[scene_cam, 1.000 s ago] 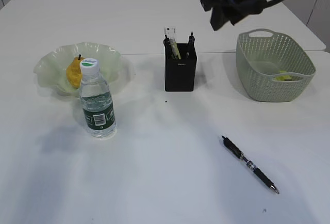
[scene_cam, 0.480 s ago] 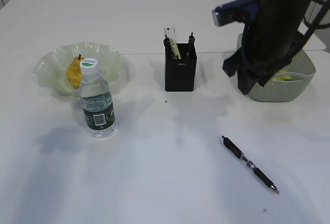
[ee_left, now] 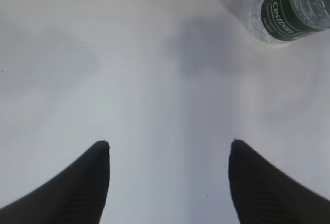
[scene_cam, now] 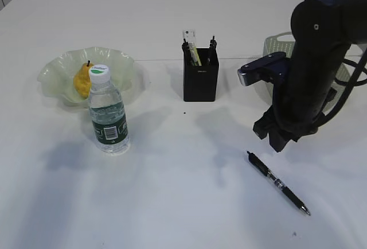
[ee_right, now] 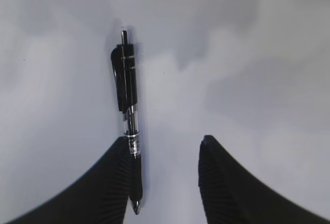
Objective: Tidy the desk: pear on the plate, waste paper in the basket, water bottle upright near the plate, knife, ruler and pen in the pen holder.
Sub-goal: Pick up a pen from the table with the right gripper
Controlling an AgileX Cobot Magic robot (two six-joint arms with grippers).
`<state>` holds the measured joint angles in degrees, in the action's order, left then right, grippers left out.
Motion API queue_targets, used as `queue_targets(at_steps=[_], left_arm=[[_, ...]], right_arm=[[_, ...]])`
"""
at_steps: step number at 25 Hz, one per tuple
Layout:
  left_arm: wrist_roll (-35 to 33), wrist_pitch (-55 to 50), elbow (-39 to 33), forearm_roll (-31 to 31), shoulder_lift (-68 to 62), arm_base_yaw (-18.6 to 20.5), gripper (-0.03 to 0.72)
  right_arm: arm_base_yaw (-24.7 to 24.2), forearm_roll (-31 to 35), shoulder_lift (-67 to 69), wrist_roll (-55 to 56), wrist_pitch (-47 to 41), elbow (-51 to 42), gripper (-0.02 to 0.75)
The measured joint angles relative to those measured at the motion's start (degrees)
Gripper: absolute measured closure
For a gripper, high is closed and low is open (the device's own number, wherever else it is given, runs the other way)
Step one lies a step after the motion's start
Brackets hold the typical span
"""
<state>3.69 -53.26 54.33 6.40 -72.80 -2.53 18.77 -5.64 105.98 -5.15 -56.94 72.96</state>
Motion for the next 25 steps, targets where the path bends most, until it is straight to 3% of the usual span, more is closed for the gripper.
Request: queue_targets(at_steps=[25], left_arm=[[0.00, 0.10, 0.00, 0.00, 0.00, 0.00, 0.178]], right_arm=[[2.26, 1.90, 8.79, -0.27, 3.93, -0.13, 0.412]])
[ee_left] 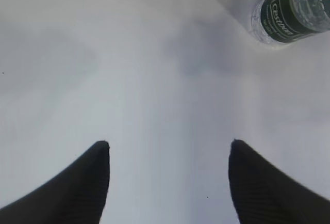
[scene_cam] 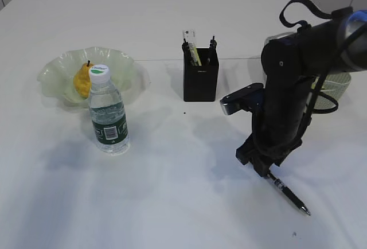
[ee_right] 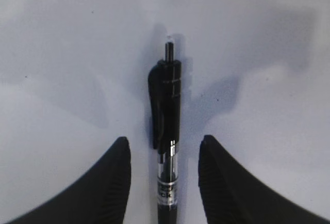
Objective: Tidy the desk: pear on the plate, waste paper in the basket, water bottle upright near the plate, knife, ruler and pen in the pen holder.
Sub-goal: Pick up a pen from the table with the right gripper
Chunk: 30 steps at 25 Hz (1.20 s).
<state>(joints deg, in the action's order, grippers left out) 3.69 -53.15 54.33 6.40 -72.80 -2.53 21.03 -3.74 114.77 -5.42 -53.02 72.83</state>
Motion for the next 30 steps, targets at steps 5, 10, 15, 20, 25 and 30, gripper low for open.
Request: queue_targets(at_steps=[5, 10, 15, 20, 25, 30], left_arm=[[0.00, 0.21, 0.00, 0.00, 0.00, 0.00, 0.178], [0.00, 0.34, 0.00, 0.00, 0.00, 0.00, 0.178], [0.00, 0.46, 0.00, 0.00, 0.00, 0.00, 0.178], [0.00, 0.68, 0.00, 0.00, 0.00, 0.00, 0.178], [0.00, 1.01, 0.00, 0.00, 0.00, 0.00, 0.178], [0.00, 1.09, 0.00, 0.00, 0.00, 0.00, 0.178]], right_arm=[[0.00, 0.00, 1.15, -0.09, 1.17, 0.00, 0.412], [0.00, 0.00, 2.31, -0.09, 1.76, 0.00, 0.412], [0.00, 0.21, 2.89, -0.09, 1.88, 0.10, 0.427], [0.00, 0.54, 2.92, -0.09, 1.88, 0.10, 0.566], [0.00, 0.54, 2.92, -0.13, 1.88, 0.10, 0.615], [0.00, 0.54, 2.03, -0.22, 1.76, 1.67, 0.617]])
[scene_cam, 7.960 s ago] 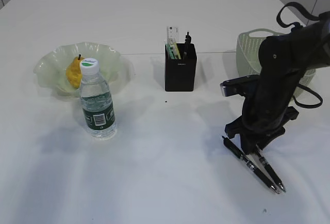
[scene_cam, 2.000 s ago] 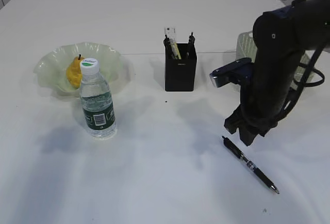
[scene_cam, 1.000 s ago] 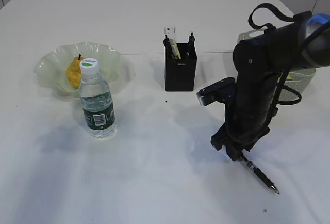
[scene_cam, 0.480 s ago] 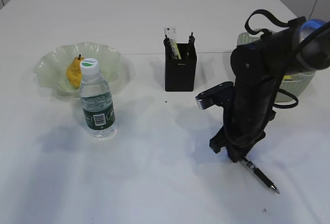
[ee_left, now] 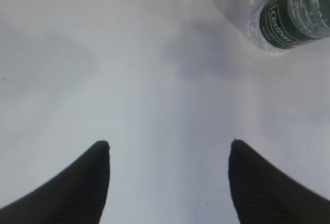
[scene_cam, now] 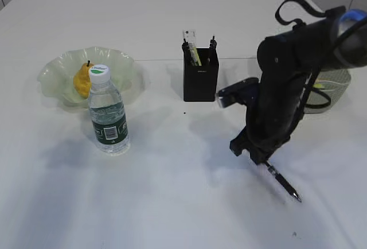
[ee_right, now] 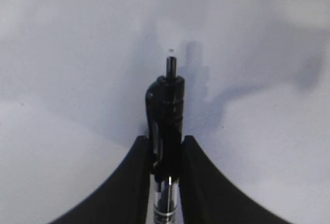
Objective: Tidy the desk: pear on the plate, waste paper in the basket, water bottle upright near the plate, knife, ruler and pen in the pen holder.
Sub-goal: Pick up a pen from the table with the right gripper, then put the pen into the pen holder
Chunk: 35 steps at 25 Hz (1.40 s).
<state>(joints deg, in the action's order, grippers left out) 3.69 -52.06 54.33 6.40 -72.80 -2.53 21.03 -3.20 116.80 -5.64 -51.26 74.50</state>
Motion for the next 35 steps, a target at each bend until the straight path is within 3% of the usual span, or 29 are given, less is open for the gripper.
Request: queue_targets(at_steps=[14, 20, 29, 35], left_arm=[[0.00, 0.00, 0.00, 0.00, 0.00, 0.00, 0.178], [0.00, -0.21, 0.00, 0.00, 0.00, 0.00, 0.178], [0.00, -0.43, 0.00, 0.00, 0.00, 0.00, 0.178], [0.00, -0.70, 0.00, 0.00, 0.00, 0.00, 0.178]], right_arm=[[0.00, 4.18, -3.41, 0.00, -1.33, 21.30, 0.618], [0.00, 4.45, -3.41, -0.14, 10.02, 24.03, 0.618], [0.00, 4.67, -1.83, -0.14, 33.96, 24.03, 0.618], [0.00, 4.67, 2.40, -0.14, 44.16, 24.03, 0.618]])
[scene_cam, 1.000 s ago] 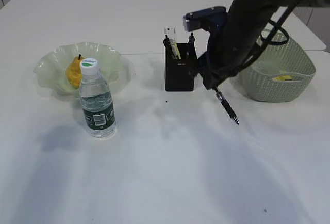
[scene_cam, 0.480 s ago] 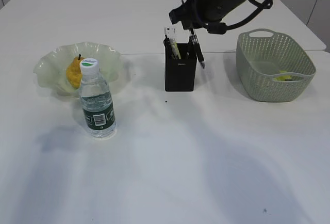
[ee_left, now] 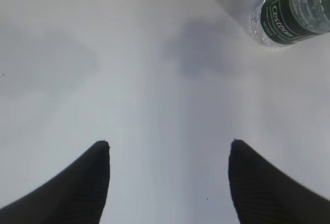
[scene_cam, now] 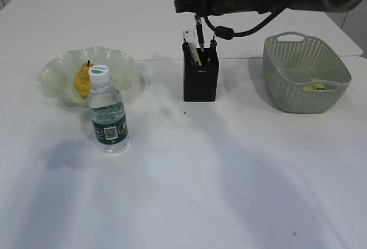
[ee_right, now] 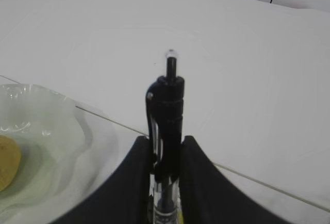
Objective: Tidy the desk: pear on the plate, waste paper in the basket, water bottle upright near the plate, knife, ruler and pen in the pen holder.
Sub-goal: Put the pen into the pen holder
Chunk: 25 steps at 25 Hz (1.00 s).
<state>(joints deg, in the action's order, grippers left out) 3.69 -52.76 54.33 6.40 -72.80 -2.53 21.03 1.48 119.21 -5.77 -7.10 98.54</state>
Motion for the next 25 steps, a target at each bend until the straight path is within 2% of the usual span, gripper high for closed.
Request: queue_targets(at_steps=[11, 25], left_arm=[[0.00, -0.12, 0.00, 0.00, 0.00, 0.00, 0.178], [0.00, 0.07, 0.00, 0.00, -1.58, 0.00, 0.178]], right_arm=[[-2.16, 0.49, 4.39, 1.20, 7.10, 0.00, 0.619], [-2.55, 1.05, 8.22, 3.85, 7.10, 0.00, 0.597]])
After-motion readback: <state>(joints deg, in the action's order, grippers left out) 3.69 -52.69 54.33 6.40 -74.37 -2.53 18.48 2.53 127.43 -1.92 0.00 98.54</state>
